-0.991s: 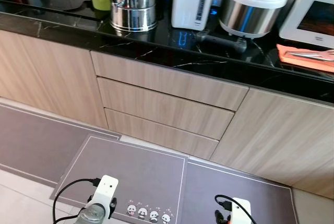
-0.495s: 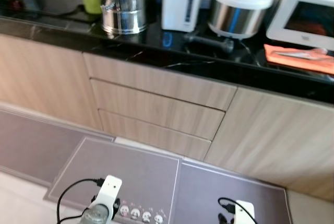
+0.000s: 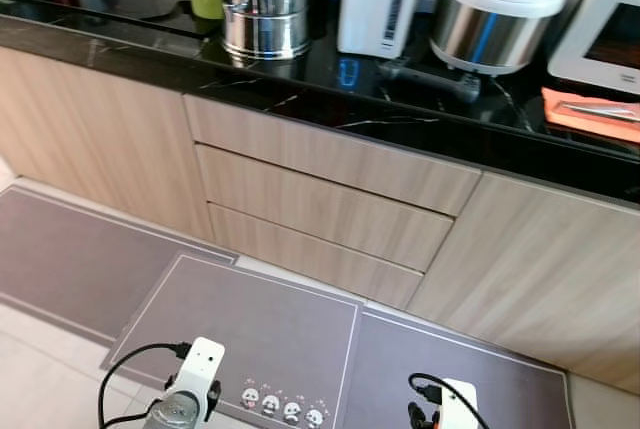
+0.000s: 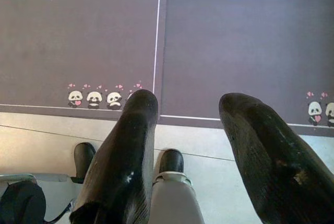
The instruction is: Kitchen organization
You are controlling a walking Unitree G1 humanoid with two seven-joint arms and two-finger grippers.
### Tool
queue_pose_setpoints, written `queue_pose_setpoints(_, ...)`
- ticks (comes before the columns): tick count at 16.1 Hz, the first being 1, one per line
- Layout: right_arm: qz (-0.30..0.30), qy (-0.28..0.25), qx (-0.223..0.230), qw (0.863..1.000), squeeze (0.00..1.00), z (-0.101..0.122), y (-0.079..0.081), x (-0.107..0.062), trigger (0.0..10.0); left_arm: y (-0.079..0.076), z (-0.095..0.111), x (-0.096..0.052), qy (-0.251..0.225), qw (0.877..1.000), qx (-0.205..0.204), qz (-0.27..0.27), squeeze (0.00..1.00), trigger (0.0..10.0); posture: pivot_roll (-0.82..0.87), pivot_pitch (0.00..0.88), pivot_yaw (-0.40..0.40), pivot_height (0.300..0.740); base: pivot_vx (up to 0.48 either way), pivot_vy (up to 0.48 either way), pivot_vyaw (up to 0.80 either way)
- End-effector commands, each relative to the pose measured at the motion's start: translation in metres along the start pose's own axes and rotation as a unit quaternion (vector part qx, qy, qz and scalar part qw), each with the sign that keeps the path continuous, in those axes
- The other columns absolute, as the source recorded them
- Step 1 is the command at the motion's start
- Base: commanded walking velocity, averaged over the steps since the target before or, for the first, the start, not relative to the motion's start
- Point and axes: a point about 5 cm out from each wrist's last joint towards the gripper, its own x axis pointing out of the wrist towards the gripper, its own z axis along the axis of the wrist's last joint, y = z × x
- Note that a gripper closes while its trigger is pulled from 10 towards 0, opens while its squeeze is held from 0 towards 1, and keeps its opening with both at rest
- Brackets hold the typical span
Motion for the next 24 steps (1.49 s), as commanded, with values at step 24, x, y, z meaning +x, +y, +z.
queue_pose_setpoints(24,-0.062,-0.026,0.034,0.997,0.00,0.005,-0.030,-0.004,10.0,-0.015,0.016,0.004,-0.004,0.999,0.013,-0.040,0.00,10.0,0.00,0.000,-0.026,0.740,0.000,0.000,0.00)
